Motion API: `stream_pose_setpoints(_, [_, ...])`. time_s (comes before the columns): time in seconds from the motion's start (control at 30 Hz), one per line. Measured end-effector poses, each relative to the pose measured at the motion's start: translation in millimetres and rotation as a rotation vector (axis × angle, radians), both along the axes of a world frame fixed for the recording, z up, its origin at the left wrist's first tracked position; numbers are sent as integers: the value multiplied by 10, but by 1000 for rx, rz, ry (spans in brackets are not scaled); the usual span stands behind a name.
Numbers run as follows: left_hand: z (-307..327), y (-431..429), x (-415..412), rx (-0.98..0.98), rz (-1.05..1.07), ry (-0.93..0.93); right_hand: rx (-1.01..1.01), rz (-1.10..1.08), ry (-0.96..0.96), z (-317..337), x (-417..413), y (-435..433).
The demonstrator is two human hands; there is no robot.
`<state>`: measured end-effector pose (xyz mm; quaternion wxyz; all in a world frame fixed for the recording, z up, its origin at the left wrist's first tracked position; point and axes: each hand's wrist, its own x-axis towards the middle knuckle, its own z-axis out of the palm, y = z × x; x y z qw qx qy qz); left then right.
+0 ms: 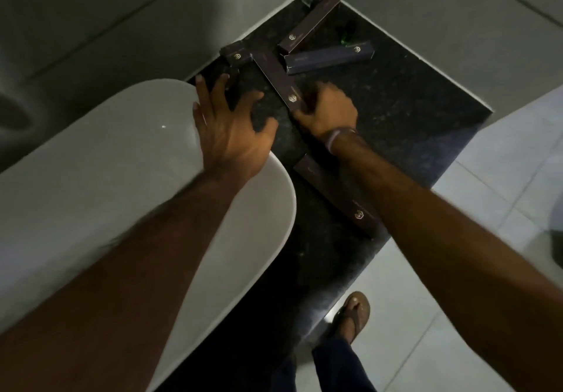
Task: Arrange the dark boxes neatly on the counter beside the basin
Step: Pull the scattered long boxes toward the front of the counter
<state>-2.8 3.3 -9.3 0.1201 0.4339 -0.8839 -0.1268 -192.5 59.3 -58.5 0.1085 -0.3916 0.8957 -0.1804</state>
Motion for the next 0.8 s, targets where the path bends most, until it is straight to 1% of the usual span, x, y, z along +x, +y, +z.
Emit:
stream_pose_setpoints(0.07, [3,-8,-1,9,3,21,-4,21,-5,-12,-58,513])
stream_pose_setpoints(0.2, [16,-1,-8,18,-2,53,-35,-16,-74,-53,-153,1581])
stream_pose_setpoints(0.33, [31,-8,-11,19,-7,35,-32,-55,-120,-113,-131,2240])
stream_pose_setpoints(0.6, [42,18,-3,46,-5,64,-130,-60,-151,-263,-82,2521])
stream_pose_setpoints(0.8, [39,21,0,47,-14,93,-132,-59,-161,-277,-91,2504])
